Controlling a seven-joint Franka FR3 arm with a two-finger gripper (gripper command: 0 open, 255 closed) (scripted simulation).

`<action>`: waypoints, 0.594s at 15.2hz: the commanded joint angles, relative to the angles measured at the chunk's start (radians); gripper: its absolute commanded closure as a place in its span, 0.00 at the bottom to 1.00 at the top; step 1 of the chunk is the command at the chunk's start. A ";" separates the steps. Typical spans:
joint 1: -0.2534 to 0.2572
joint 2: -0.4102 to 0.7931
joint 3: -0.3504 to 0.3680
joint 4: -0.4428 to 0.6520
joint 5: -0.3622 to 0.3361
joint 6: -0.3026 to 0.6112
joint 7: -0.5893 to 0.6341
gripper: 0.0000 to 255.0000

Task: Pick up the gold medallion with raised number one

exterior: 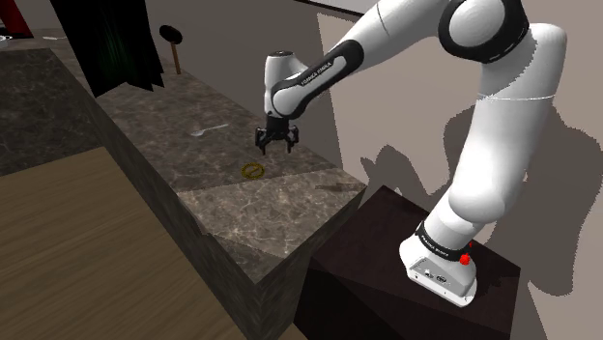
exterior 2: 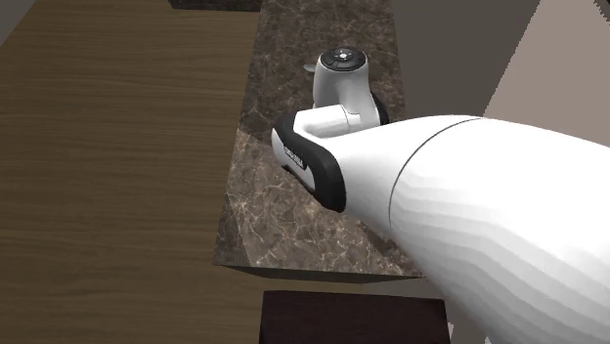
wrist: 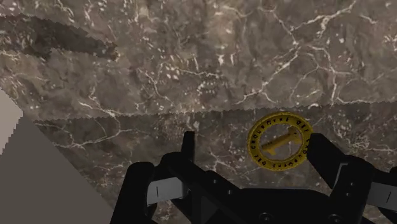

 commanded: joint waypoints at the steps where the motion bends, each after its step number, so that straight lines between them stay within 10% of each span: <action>1: 0.008 0.080 -0.015 0.056 -0.010 0.025 0.043 0.00; 9: 0.050 0.397 -0.070 0.375 -0.004 0.039 0.176 0.00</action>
